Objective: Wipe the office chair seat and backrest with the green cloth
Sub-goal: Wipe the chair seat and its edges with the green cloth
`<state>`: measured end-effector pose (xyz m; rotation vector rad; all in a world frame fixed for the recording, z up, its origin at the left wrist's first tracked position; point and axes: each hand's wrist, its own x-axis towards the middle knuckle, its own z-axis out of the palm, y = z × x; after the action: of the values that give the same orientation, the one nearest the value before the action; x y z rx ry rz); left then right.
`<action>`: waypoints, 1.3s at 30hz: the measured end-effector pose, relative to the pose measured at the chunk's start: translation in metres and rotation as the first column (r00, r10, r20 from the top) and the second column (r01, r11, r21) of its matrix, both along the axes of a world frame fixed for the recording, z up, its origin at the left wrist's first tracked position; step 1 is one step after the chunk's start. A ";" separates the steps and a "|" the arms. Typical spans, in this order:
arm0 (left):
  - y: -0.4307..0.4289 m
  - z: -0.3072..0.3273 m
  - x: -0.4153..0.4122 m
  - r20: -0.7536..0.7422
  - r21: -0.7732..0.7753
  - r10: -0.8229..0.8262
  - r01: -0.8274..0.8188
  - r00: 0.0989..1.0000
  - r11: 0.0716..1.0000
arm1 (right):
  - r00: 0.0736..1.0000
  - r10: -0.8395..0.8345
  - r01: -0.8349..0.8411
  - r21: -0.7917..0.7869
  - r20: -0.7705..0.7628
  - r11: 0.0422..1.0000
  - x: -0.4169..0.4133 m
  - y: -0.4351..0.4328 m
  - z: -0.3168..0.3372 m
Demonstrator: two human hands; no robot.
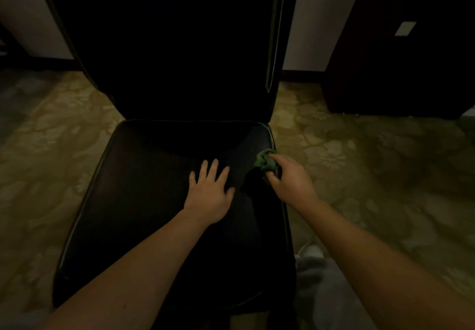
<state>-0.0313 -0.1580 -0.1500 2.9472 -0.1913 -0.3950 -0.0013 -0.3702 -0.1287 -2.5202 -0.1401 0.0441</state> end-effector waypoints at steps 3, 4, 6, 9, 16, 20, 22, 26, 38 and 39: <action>-0.008 -0.010 0.043 0.070 0.028 0.000 -0.002 0.998 1.000 | 0.999 -0.033 0.033 -0.024 -0.006 0.999 0.043 -0.003 -0.005; -0.010 -0.012 0.055 0.089 0.038 -0.001 -0.002 0.996 0.999 | 0.999 -0.053 0.053 -0.028 -0.001 0.998 0.057 -0.003 -0.007; -0.017 -0.017 0.077 0.113 0.050 -0.011 0.005 0.994 0.999 | 0.997 -0.079 0.078 -0.023 -0.014 0.997 0.085 -0.002 -0.013; -0.028 -0.029 0.095 0.127 0.042 -0.014 0.009 0.992 0.999 | 0.975 -0.041 0.025 -0.075 -0.216 0.997 0.110 -0.002 -0.026; -0.032 -0.049 0.094 0.198 0.030 0.020 -0.027 0.980 0.999 | 0.999 0.022 -0.027 -0.187 -0.029 0.982 0.109 -0.020 -0.050; -0.031 -0.046 0.093 0.203 0.053 0.010 -0.021 0.979 0.998 | 0.995 0.051 -0.049 -0.024 0.085 0.998 0.108 -0.018 -0.056; -0.030 -0.045 0.090 0.197 0.061 0.006 -0.019 0.980 0.998 | 0.997 0.063 -0.064 0.017 0.047 0.998 0.111 -0.011 -0.056; -0.022 -0.046 0.087 0.165 0.051 -0.009 0.000 0.986 0.999 | 0.996 0.058 -0.060 -0.030 -0.069 0.998 0.116 -0.001 -0.056; -0.023 -0.050 0.080 0.174 0.081 -0.030 0.016 0.984 0.997 | 0.992 0.118 -0.122 -0.117 -0.040 0.986 0.108 -0.006 -0.052; -0.023 -0.049 0.080 0.175 0.083 -0.028 0.014 0.984 0.996 | 0.992 0.120 -0.124 -0.103 -0.047 0.987 0.113 -0.006 -0.052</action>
<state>0.0490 -0.1811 -0.1992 3.0627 -0.2329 -0.1472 0.1120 -0.3759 -0.1802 -2.6116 -0.2821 0.1564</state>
